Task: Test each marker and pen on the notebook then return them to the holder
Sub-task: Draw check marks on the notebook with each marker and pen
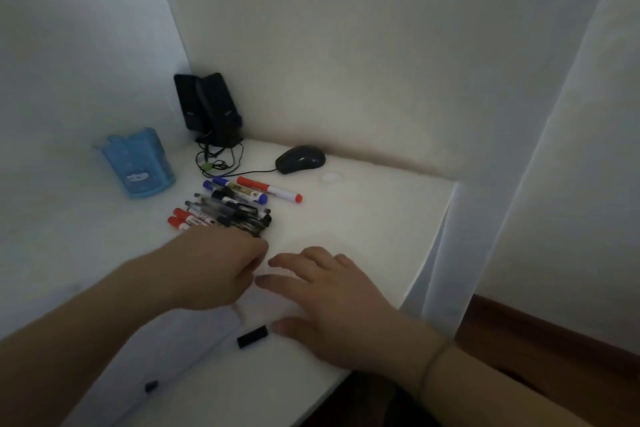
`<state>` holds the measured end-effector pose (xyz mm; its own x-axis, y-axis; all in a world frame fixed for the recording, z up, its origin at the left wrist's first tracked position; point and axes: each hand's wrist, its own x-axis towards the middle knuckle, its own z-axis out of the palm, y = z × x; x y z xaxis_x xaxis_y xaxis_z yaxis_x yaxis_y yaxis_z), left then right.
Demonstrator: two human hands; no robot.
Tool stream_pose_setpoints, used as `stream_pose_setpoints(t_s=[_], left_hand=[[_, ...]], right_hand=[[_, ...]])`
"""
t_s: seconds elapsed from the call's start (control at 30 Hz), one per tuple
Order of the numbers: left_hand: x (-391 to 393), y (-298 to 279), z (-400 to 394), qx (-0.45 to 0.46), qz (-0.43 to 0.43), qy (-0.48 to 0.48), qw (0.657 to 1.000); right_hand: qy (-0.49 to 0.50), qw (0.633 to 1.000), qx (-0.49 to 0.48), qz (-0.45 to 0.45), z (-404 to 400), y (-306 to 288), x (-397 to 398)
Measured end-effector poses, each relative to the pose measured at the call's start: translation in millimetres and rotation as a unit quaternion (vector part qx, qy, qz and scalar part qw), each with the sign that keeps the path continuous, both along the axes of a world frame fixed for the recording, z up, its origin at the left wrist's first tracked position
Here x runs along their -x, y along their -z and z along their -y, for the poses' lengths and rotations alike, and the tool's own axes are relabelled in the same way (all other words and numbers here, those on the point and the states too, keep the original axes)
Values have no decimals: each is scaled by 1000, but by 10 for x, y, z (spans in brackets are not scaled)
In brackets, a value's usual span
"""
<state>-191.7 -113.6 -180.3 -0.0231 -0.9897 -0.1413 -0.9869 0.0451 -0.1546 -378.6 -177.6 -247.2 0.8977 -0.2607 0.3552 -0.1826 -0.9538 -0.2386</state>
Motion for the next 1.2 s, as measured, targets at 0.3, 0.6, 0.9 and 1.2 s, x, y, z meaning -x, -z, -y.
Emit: stream_pose_setpoints(t_s=[0.3,0.6,0.9,1.2], left_hand=[[-195,354,67,167,-60,-2,984],[813,36,818,211,-67,251,942],[2494,640,1387,137,-60,487,861],[2399,705,1596,151,-140,455,866]], right_hand=[[-58,995,-77,19,153,-12,-110],[202,758,-486,385,881,-162,1913],[467,825,-261,181,777,821,3074],[489,835,-252,22,768,1288,3196]])
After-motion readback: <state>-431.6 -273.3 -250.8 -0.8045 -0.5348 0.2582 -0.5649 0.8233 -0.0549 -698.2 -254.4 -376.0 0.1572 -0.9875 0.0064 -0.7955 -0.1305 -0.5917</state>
